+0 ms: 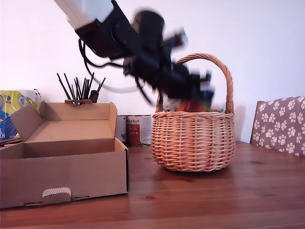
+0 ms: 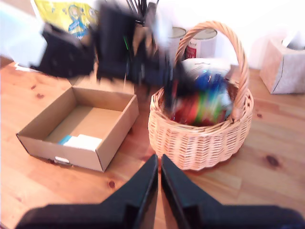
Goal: Move the bags of Easter eggs from the cardboard box on the left into the woven basket on the right side.
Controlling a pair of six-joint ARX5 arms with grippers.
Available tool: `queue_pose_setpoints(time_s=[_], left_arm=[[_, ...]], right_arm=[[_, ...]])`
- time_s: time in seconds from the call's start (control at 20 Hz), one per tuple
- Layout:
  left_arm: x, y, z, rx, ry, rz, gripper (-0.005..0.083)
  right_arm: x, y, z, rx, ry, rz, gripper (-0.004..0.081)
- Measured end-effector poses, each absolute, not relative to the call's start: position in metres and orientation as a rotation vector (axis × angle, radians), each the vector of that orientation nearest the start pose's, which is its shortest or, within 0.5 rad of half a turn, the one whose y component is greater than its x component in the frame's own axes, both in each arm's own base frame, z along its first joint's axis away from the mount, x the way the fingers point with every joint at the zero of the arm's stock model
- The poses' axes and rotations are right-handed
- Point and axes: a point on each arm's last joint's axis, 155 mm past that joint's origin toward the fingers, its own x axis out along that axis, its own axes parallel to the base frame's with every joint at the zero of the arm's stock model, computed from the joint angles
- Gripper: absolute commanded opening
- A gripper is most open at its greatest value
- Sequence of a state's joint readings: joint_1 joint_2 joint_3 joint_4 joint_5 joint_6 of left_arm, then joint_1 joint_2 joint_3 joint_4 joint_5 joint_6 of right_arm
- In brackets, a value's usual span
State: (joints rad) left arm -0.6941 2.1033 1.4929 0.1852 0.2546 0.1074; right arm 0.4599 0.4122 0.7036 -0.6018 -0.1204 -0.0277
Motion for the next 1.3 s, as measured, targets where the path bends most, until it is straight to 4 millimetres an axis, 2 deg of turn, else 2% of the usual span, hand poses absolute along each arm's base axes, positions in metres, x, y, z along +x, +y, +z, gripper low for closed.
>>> queue_pose_setpoints(time_s=[0.15, 0.3, 0.35, 0.4, 0.45, 0.5, 0.55, 0.6, 0.75, 0.8, 0.85, 0.95, 1.0, 1.1, 1.15, 1.3], left_arm=[[0.431, -0.419, 0.113, 0.218, 0.502, -0.957, -0.0013], [0.43, -0.419, 0.113, 0.22, 0.505, -0.957, -0.0002], [0.431, -0.419, 0.113, 0.22, 0.505, -0.957, 0.0054], [0.431, -0.419, 0.114, 0.221, 0.509, -0.956, 0.0154], [0.431, -0.419, 0.116, 0.223, 0.518, -0.955, 0.0324], [0.431, -0.419, 0.118, 0.227, 0.53, -0.954, 0.0556], [0.431, -0.418, 0.12, 0.232, 0.553, -0.952, 0.0712], [0.43, -0.418, 0.124, 0.239, 0.58, -0.95, 0.0788], [0.419, -0.41, 0.142, 0.259, 0.618, -0.953, 0.0774], [0.412, -0.405, 0.154, 0.27, 0.618, -0.956, 0.0727], [0.406, -0.4, 0.17, 0.272, 0.611, -0.957, 0.0604], [0.393, -0.386, 0.203, 0.277, 0.599, -0.943, 0.0159], [0.384, -0.38, 0.221, 0.277, 0.586, -0.945, -0.0003], [0.371, -0.37, 0.242, 0.291, 0.569, -0.962, 0.004], [0.366, -0.369, 0.246, 0.288, 0.571, -0.975, 0.0041], [0.364, -0.366, 0.243, 0.287, 0.587, -0.976, 0.0029]], right_arm=[[0.202, 0.125, 0.267, -0.075, 0.274, 0.581, -0.001], [0.202, 0.125, 0.268, -0.074, 0.271, 0.581, -0.001], [0.202, 0.125, 0.268, -0.074, 0.27, 0.58, -0.001], [0.202, 0.125, 0.268, -0.074, 0.27, 0.581, -0.001], [0.202, 0.125, 0.268, -0.074, 0.27, 0.58, -0.001], [0.202, 0.125, 0.268, -0.074, 0.27, 0.58, -0.001], [0.202, 0.125, 0.268, -0.074, 0.27, 0.581, -0.001], [0.202, 0.125, 0.268, -0.074, 0.27, 0.581, -0.001], [0.202, 0.125, 0.268, -0.075, 0.271, 0.581, -0.001], [0.202, 0.125, 0.268, -0.076, 0.271, 0.58, -0.001], [0.202, 0.123, 0.266, -0.082, 0.276, 0.573, -0.001], [0.205, 0.117, 0.264, -0.11, 0.278, 0.541, -0.001], [0.206, 0.115, 0.264, -0.114, 0.277, 0.529, -0.001], [0.207, 0.114, 0.264, -0.132, 0.273, 0.526, -0.001], [0.207, 0.114, 0.264, -0.134, 0.271, 0.525, -0.0011], [0.209, 0.112, 0.265, -0.128, 0.268, 0.507, -0.001]])
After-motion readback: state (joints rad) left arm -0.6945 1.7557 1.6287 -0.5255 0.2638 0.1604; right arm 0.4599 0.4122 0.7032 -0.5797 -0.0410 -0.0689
